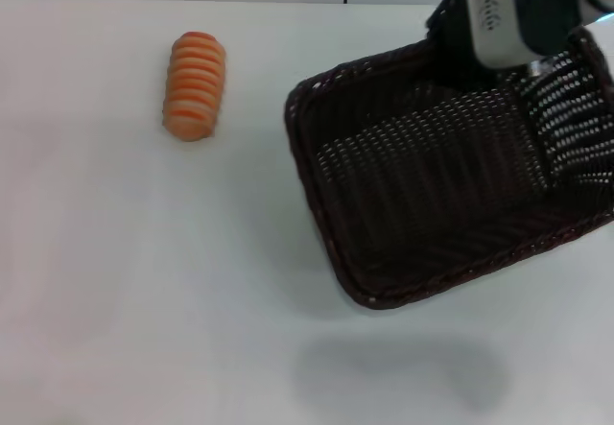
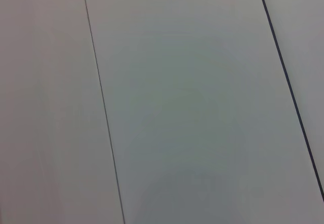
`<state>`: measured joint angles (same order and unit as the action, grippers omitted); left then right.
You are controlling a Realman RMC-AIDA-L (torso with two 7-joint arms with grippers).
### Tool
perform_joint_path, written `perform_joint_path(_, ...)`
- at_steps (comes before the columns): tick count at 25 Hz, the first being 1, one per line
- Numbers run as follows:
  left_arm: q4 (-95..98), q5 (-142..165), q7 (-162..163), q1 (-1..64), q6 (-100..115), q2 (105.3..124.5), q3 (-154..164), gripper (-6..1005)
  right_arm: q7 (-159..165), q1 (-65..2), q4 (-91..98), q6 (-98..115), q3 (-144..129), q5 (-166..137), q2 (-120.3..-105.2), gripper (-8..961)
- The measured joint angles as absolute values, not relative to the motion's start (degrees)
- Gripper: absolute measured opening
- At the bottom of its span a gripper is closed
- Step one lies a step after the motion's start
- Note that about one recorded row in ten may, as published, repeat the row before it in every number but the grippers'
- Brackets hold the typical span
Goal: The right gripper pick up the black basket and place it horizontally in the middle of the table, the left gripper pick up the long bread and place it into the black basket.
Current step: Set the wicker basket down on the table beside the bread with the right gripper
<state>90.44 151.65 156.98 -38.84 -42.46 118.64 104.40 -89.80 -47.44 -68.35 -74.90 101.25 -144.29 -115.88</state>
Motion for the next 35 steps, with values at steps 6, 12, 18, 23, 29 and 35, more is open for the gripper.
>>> perform_joint_path(6,90.07,151.65,156.92,-38.08,-42.55,118.53,103.95,733,-84.19,-46.88,-70.28,-71.98,100.82,-144.04,-118.02,191)
perform_joint_path(12,89.68,151.88,156.89,-37.88,-43.44,118.36,103.1,733,-76.07,-45.67,-71.54,-68.67,97.85,-143.41,-118.65,186)
perform_joint_path(18,89.64,152.02,156.88,-37.87,-43.68,118.31,102.23,734,-72.53,-44.38,-71.58,-68.46,94.01,-142.36,-118.86,171)
perform_joint_path(23,89.55,152.14,156.88,-37.85,-43.99,118.29,101.68,733,-69.3,-41.06,-74.66,-68.52,91.1,-143.77,-118.93,173)
perform_joint_path(29,89.3,152.21,156.88,-37.63,-44.71,118.3,101.35,733,-68.7,-40.05,-76.57,-69.01,91.23,-146.38,-118.87,180)
perform_joint_path(35,88.96,152.03,156.88,-37.26,-44.71,118.34,101.37,733,-68.63,-39.49,-77.01,-68.06,90.81,-147.09,-119.13,188)
